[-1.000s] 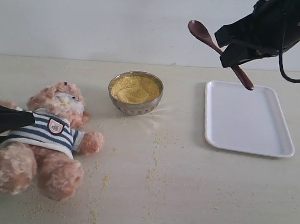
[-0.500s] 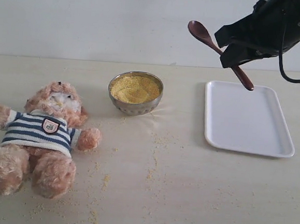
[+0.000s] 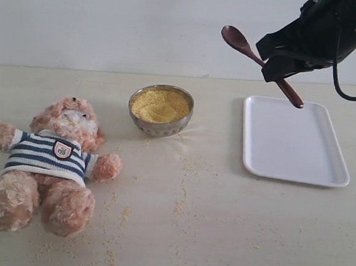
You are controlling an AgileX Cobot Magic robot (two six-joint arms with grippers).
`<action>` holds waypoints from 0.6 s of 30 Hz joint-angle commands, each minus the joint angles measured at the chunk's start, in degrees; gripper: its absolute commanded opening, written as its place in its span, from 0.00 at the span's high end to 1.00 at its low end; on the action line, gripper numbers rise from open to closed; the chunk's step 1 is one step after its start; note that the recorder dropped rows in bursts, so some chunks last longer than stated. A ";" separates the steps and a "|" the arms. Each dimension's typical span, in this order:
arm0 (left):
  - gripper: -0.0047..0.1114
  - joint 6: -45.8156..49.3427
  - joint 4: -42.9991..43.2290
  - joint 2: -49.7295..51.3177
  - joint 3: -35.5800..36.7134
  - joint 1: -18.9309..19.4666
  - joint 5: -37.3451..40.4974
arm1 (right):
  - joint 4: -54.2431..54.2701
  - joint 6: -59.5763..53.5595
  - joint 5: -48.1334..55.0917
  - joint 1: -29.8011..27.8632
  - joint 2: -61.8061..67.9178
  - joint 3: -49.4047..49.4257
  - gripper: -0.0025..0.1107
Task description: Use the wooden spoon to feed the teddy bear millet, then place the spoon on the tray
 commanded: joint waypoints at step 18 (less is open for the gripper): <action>0.92 25.19 -1.05 -17.48 -36.15 -3.54 -3.92 | -4.31 1.23 -1.19 -0.17 -0.13 -0.09 0.98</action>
